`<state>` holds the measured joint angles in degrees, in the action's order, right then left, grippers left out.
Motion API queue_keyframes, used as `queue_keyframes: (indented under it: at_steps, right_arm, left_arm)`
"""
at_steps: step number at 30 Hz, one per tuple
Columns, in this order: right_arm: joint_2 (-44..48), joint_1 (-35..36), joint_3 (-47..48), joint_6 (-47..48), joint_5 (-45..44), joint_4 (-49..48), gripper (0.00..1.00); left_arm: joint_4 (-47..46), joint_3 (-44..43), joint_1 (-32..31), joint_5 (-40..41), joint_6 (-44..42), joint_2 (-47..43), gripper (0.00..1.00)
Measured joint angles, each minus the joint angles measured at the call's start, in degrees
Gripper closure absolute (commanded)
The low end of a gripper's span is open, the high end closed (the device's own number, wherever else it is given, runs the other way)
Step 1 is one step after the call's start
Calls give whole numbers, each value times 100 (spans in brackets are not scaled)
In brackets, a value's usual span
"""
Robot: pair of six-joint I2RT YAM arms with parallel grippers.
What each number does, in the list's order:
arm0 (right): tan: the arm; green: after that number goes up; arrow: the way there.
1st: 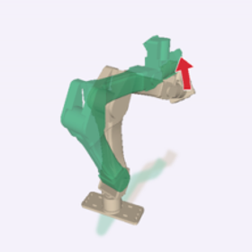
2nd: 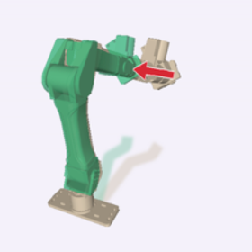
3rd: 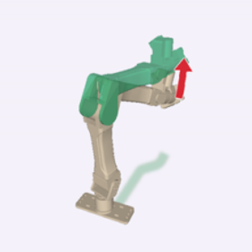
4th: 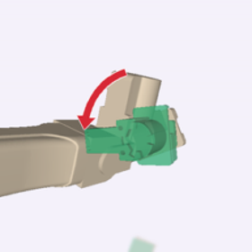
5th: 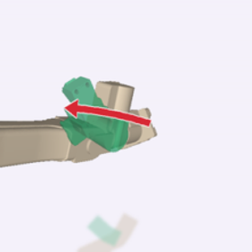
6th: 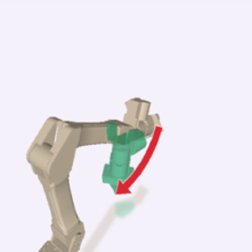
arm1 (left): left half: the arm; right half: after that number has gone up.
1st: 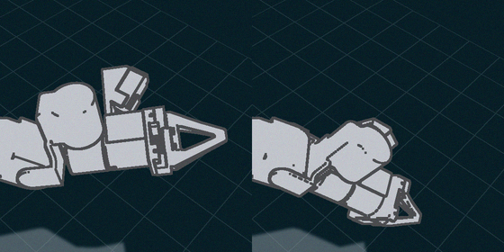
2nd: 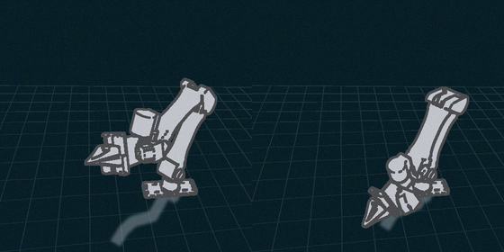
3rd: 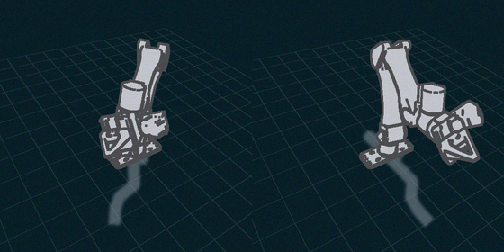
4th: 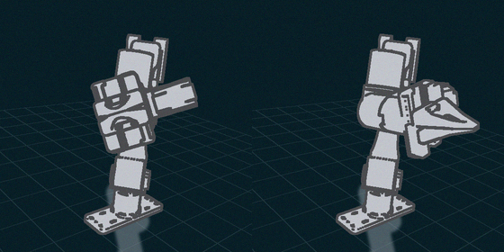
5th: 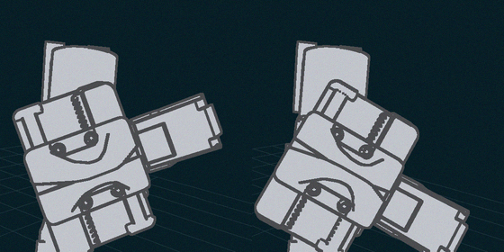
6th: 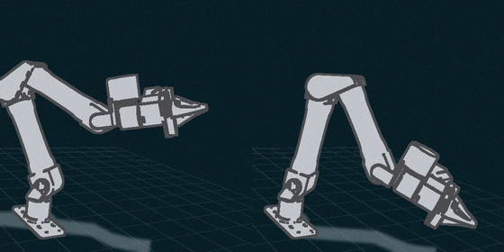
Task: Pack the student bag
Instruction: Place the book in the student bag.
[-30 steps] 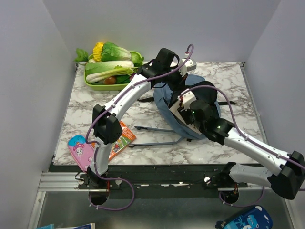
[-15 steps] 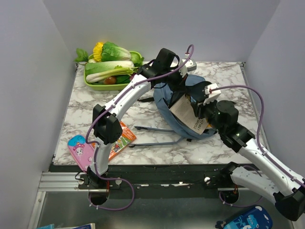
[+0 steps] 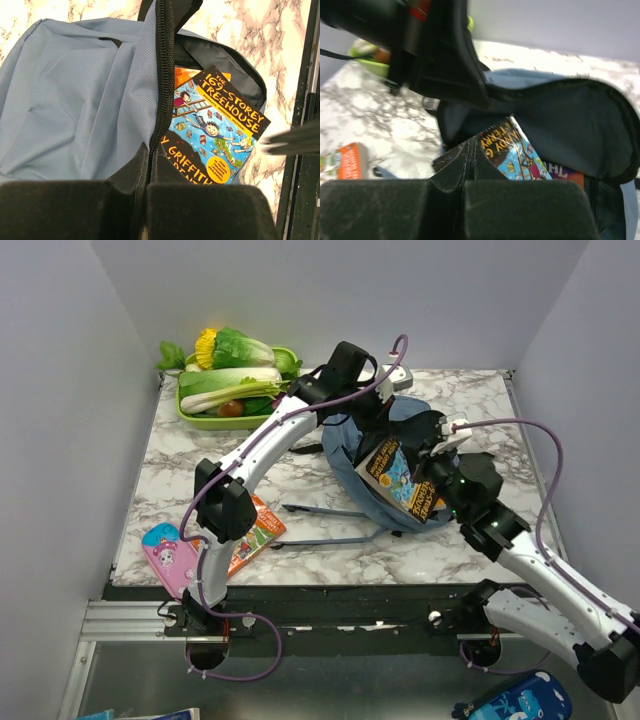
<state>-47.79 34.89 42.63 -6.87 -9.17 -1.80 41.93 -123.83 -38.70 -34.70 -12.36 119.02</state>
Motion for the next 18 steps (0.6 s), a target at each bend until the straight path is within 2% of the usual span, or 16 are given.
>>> queue_keyframes:
  at_steps: [6, 12, 18]
  right_arm:
    - [-1261, -11, -664, -398, -553, -1130, 99]
    - [-2081, -11, -964, -990, -970, -2107, 99]
    - [-2691, -2, -944, -1838, -1687, -2374, 99]
  left_arm:
    - [59, 0, -52, -39, 4, -59, 100]
    - [68, 0, -107, -168, 111, -179, 100]
    - [20, 11, -101, -330, 339, -208, 100]
